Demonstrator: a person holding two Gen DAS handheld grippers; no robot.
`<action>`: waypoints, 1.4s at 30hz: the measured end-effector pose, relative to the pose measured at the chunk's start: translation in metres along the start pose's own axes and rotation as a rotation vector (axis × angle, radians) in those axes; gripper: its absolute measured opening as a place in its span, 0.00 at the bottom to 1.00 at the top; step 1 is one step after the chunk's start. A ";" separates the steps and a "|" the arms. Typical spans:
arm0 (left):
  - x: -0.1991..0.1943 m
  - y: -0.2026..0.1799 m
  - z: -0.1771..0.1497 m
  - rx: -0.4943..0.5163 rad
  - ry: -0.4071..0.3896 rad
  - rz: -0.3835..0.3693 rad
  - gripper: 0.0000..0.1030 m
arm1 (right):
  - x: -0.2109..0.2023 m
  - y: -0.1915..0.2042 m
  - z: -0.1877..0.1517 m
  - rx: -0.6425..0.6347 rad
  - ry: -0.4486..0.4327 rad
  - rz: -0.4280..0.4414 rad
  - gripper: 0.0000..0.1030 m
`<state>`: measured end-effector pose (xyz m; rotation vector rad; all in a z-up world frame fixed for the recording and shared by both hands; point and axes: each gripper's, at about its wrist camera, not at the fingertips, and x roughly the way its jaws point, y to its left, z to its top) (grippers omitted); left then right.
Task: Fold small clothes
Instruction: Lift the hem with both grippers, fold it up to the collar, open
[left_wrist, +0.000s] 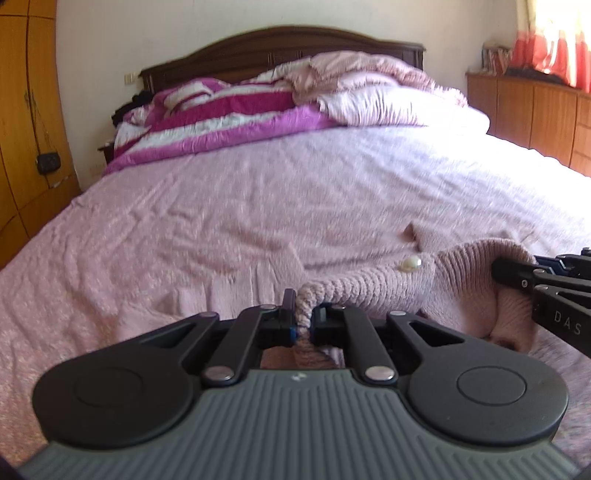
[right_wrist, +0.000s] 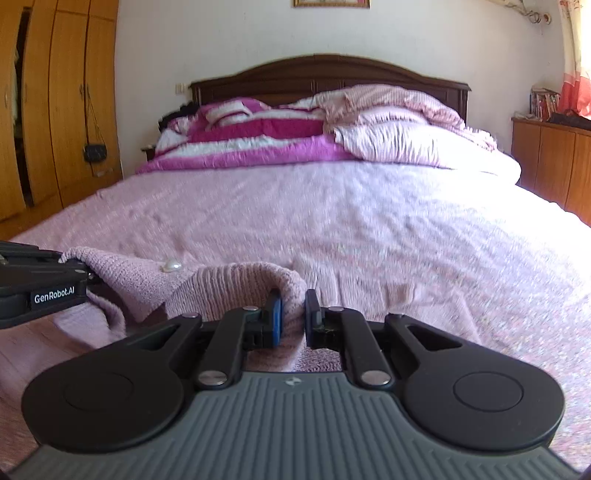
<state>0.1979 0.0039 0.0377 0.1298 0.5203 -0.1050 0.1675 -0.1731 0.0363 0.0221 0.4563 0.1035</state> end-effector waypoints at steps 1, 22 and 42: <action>0.004 -0.001 -0.003 0.004 0.010 0.006 0.11 | 0.007 0.000 -0.003 -0.001 0.008 -0.004 0.13; -0.047 0.026 -0.014 -0.110 0.041 0.029 0.60 | -0.028 -0.022 -0.020 0.075 -0.015 0.001 0.60; -0.107 0.002 -0.044 0.004 0.064 -0.053 0.60 | -0.102 -0.004 -0.065 0.049 0.064 0.016 0.86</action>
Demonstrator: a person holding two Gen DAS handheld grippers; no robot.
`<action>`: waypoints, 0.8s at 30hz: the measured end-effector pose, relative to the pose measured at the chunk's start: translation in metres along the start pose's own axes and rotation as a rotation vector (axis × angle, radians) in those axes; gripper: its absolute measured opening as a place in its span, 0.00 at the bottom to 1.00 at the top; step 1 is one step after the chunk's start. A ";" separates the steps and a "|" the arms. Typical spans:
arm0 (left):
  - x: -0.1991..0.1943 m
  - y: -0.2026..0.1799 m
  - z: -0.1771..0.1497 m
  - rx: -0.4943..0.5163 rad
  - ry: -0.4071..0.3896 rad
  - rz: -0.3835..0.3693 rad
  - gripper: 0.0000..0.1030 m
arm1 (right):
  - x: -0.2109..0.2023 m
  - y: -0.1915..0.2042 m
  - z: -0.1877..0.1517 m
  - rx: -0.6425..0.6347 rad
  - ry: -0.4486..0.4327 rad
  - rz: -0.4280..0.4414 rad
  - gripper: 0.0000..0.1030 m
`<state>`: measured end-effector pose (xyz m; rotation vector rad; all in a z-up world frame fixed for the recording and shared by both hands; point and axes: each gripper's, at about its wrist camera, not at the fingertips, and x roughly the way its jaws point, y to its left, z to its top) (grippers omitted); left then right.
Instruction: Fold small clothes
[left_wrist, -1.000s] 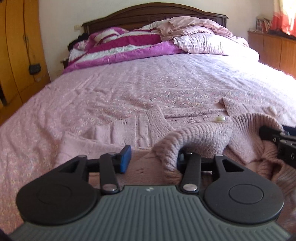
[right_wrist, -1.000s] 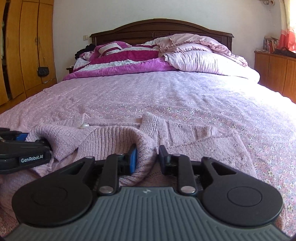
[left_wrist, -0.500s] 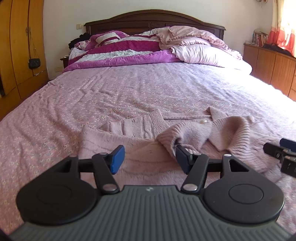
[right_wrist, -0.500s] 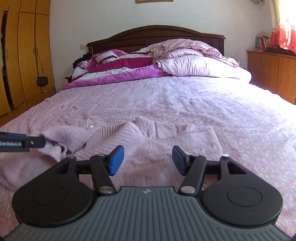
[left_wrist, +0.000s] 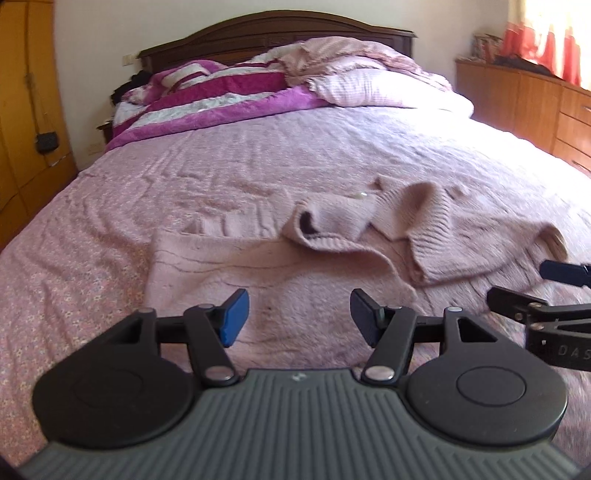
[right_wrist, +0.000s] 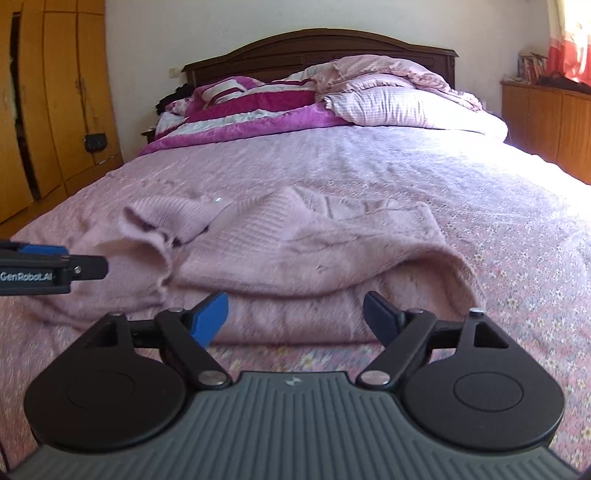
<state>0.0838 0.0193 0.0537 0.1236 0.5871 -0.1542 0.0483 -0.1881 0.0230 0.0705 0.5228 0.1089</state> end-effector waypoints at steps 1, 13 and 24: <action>0.000 -0.002 -0.001 0.015 0.002 -0.007 0.60 | -0.002 0.002 -0.002 -0.007 -0.003 -0.004 0.88; 0.008 -0.044 -0.023 0.236 0.012 0.004 0.60 | -0.012 0.004 -0.024 -0.033 -0.032 -0.057 0.98; 0.023 -0.065 -0.030 0.341 -0.034 0.058 0.60 | -0.012 -0.008 -0.026 0.039 -0.022 -0.043 0.98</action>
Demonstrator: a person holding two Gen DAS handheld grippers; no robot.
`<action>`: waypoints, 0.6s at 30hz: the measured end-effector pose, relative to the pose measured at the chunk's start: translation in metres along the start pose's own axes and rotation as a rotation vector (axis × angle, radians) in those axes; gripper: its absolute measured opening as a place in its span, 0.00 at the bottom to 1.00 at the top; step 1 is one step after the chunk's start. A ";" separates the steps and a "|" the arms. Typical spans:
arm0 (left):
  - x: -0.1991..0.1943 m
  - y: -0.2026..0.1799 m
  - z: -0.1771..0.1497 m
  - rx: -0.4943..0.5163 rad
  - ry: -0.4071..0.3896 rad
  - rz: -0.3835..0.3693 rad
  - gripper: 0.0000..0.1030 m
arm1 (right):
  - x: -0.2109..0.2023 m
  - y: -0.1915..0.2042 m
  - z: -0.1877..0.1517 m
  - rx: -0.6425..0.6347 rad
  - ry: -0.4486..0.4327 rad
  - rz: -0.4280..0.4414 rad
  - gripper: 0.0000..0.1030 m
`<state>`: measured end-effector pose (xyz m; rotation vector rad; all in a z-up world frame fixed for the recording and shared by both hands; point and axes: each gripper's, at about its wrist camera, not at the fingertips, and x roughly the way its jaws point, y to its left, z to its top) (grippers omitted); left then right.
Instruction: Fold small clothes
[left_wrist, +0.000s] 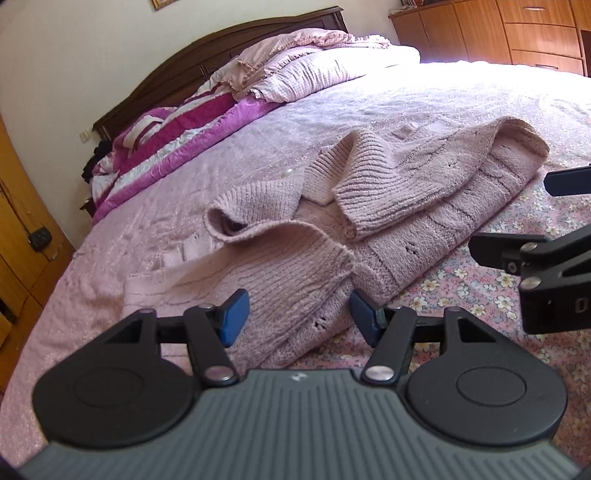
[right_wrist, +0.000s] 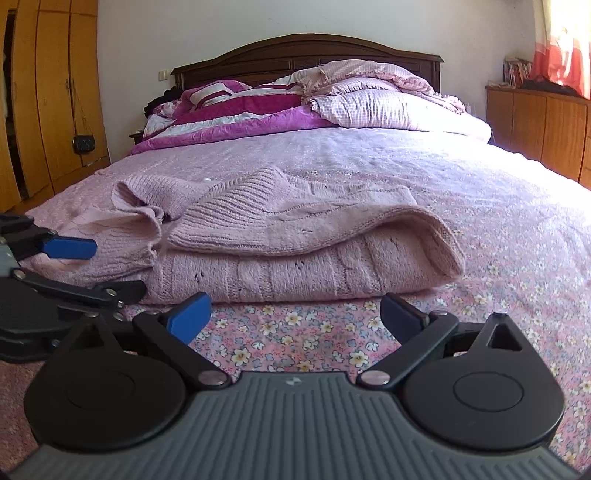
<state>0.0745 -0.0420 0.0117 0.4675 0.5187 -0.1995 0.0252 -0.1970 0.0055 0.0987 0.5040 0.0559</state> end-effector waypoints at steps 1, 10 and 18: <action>0.001 0.001 0.000 -0.007 -0.006 -0.003 0.60 | -0.001 -0.001 0.000 0.007 -0.002 0.003 0.98; 0.001 0.015 0.003 -0.062 -0.022 -0.062 0.21 | 0.000 -0.003 -0.001 0.029 -0.002 0.008 0.98; 0.018 0.016 0.003 -0.059 -0.009 0.032 0.35 | 0.005 0.007 0.010 -0.037 0.006 0.044 0.98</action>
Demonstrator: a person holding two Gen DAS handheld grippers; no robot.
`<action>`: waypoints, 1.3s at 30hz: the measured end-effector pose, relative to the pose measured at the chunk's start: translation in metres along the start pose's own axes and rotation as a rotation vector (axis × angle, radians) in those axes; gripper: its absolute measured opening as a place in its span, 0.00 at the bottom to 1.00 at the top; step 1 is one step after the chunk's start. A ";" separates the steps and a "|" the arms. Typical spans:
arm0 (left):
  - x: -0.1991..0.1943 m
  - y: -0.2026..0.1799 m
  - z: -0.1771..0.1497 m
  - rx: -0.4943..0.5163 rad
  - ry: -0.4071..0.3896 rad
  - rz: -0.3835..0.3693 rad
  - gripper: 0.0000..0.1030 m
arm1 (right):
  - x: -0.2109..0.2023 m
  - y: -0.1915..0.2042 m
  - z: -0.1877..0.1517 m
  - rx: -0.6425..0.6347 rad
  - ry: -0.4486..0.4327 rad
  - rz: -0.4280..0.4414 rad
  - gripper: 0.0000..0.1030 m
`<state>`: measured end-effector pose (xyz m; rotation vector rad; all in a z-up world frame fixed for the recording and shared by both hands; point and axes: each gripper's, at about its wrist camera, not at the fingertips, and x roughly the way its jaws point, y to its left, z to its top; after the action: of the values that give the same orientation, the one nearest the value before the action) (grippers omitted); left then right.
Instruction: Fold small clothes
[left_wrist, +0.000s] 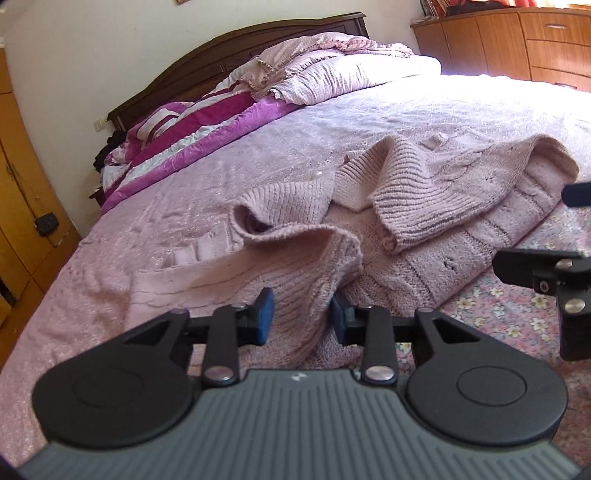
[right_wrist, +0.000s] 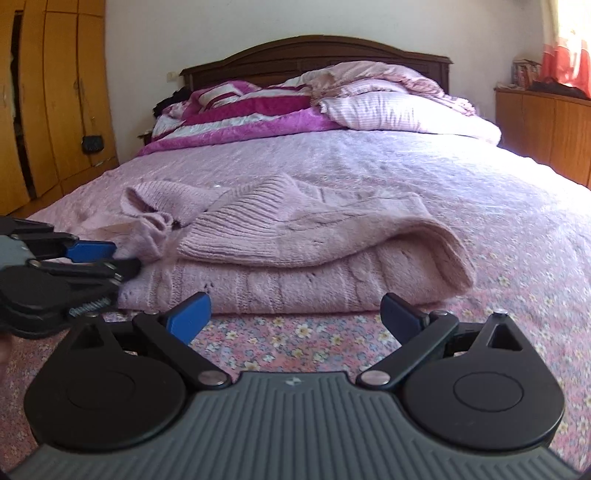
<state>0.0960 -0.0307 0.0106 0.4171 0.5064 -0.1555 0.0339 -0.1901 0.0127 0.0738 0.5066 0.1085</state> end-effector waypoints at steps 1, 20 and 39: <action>0.000 0.000 0.000 0.004 -0.009 0.003 0.35 | 0.001 0.002 0.002 -0.014 -0.005 0.006 0.98; -0.010 0.060 0.010 -0.125 -0.034 0.050 0.12 | 0.046 0.041 0.026 -0.424 -0.036 0.125 0.57; 0.005 0.115 0.034 -0.107 -0.104 0.239 0.11 | 0.040 0.000 0.081 -0.379 -0.155 0.026 0.12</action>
<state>0.1434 0.0589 0.0756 0.3597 0.3571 0.0794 0.1088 -0.1891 0.0642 -0.2800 0.3237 0.2203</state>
